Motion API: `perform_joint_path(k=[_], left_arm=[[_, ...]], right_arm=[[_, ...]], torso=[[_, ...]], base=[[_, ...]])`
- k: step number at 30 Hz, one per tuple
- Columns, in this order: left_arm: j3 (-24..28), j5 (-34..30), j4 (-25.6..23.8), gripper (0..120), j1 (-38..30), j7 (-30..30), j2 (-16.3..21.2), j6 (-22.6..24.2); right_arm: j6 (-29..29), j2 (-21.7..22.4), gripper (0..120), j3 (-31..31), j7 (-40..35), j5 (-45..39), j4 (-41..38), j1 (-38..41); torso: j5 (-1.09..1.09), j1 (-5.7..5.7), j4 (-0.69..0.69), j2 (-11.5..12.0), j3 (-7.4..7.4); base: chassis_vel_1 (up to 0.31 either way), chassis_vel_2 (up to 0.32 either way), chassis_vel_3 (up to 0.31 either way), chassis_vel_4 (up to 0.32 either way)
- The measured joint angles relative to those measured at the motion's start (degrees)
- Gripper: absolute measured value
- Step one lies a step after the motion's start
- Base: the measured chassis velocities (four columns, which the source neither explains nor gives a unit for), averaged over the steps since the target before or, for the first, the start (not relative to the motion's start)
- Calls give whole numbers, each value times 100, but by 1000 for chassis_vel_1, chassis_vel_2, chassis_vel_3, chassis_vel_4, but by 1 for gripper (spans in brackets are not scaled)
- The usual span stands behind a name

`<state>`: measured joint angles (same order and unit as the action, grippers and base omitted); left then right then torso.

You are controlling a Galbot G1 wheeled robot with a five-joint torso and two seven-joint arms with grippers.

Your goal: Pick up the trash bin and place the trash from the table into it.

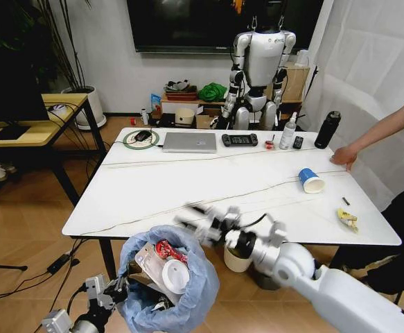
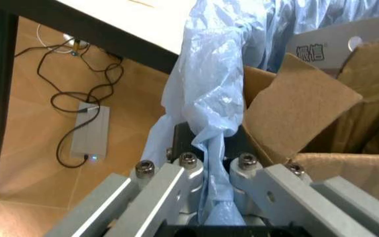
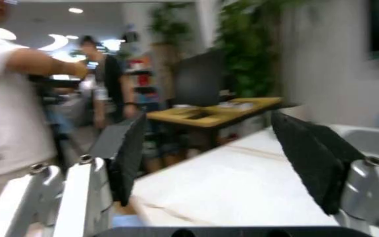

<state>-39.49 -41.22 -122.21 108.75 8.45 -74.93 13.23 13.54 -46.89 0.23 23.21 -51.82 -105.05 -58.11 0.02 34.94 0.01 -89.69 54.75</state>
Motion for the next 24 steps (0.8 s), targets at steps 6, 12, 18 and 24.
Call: perform_joint_path(k=[6, 12, 18, 24], left_arm=[[29, 70, 175, 0, -38, 63, 116, -48], [162, 119, 392, 0, -151, 142, 203, -87], [299, 294, 579, 0, -194, 270, 157, -170], [289, 314, 634, 0, -150, 353, 121, -232]], right_arm=[[-76, -337, 94, 2149, 410, 531, 444, -1540], [-113, -1466, 100, 3990, 1181, 1051, 604, -2747], [-60, -2833, 100, 4845, 1469, 1430, 550, -3194], [52, -3278, 100, 5091, 1639, 1476, 741, -3223]], torso=[[3, 0, -6, 1, 0], [1, -1, -3, 0, -1], [-5, -1, -3, 0, -1], [-3, -2, -1, 0, -1]], base=[[0, 0, 0, 0], [0, 0, 0, 0], [0, 0, 0, 0], [0, 0, 0, 0]])
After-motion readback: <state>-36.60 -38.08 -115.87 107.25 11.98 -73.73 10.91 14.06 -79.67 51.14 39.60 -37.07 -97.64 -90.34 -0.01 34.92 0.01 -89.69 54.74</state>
